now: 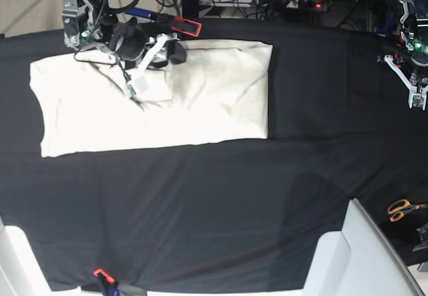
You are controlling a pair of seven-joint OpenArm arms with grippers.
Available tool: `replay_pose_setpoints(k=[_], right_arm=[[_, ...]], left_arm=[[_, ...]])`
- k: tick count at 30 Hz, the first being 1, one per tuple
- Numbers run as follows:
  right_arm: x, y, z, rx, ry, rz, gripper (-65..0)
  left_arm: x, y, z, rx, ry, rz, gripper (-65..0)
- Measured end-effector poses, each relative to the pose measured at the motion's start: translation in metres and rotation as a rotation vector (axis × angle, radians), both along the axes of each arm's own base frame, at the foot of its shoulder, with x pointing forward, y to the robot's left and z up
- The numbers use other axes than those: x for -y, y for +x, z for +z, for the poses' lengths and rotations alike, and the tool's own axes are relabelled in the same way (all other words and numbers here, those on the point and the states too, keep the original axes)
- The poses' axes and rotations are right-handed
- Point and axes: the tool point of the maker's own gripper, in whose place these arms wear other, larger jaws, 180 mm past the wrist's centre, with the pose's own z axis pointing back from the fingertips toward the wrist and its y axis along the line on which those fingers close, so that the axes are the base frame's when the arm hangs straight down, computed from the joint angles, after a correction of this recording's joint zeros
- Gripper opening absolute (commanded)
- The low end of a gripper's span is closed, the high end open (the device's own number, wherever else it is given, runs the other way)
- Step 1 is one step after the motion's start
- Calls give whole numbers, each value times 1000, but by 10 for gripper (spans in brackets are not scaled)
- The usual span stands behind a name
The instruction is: Fold the T-shirt properly
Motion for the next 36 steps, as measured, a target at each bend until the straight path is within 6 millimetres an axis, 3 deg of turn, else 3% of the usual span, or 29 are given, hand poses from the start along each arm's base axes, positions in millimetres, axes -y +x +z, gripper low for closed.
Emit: replay_pose_setpoints(k=[3,4,11,14,36], right_arm=[[0,-2,-1,-7,-1,0,-630],[0,-2,-2,-9,0,-1,-650],[1,-10,-5,-45,-14,21,-644],[2,-14,2,-37,-23,35,-644],[23,-13,6,-48,-90,19,-644]], left_arm=[[1,2,0,1,0,-4,-650],[2,3,0,2,-2,-7,-650],[2,3,0,2,-3,-6,-650],[3,3,-1,2,-3,-6,-650],[2,4,1,6,-1,-7,-650]])
